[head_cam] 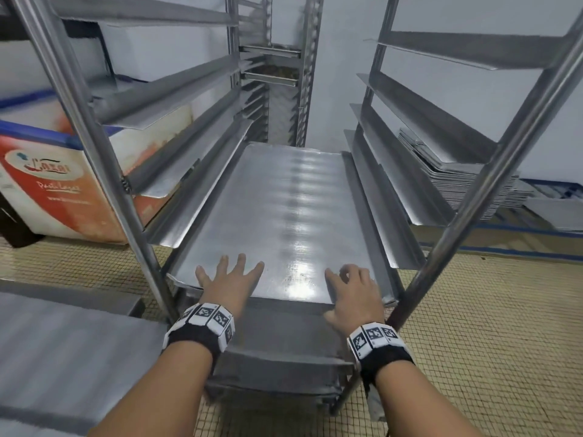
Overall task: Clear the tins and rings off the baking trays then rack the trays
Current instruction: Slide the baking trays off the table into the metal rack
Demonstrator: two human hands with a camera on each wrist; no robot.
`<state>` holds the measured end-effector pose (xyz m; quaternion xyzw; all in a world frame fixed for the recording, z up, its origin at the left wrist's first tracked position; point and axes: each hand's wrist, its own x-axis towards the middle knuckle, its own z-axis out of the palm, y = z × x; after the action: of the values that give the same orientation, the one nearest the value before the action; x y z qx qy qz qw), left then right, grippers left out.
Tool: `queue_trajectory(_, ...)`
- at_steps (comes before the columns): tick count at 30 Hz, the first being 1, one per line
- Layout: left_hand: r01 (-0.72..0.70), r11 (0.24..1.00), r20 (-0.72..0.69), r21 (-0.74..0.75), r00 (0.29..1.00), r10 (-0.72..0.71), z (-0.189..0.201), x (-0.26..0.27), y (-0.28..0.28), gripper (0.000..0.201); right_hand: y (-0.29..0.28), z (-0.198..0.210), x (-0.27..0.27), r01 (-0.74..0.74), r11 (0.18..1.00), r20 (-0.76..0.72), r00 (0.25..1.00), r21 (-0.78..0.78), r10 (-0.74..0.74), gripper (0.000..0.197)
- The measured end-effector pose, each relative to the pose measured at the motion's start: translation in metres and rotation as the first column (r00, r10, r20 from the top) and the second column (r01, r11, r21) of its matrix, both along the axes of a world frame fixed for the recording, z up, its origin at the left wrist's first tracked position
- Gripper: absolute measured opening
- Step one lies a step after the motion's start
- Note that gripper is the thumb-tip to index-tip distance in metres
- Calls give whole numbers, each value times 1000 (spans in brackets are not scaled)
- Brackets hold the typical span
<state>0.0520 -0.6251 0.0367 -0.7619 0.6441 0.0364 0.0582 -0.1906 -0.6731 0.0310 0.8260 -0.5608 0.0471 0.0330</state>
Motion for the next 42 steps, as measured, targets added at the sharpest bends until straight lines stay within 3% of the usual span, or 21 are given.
queue_trajectory(6,-46,990,-25,-130,999,43,2,0,-24,92,-29,-3,4,-40,999,-15,999,-15,39,72)
queue_trajectory(13,22,992,-14,-122,1000,-24,2,11,-26,65,-39,-4,5,-61,995,2,998,-81,62,68)
queue_trajectory(18,-7,996,-72,-92,997,0,-7,0,25,85,-14,-9,12,26,993,-15,1000,-116,-28,57)
queue_trajectory(21,-89,995,-275,-45,959,73,-12,6,71,80,10,-13,16,72,996,-16,997,-59,-73,79)
queue_trajectory(25,-324,942,-397,89,856,331,-11,28,161,71,61,-20,38,31,999,76,997,16,-32,98)
queue_trajectory(29,-557,814,-379,164,727,573,-20,56,277,58,131,-28,88,-191,962,89,980,196,176,85)
queue_trajectory(33,-730,640,-339,239,555,760,-34,70,408,64,217,-37,154,-507,816,182,862,279,473,55)
queue_trajectory(37,-872,402,-239,279,342,909,-55,64,537,61,313,-42,210,-722,597,193,679,349,708,44)
queue_trajectory(40,-927,166,-167,335,116,979,-83,49,619,63,382,-47,236,-793,453,185,557,406,810,42)
queue_trajectory(42,-936,29,-124,350,-16,992,-83,28,658,57,423,-51,246,-806,373,178,495,459,850,39)
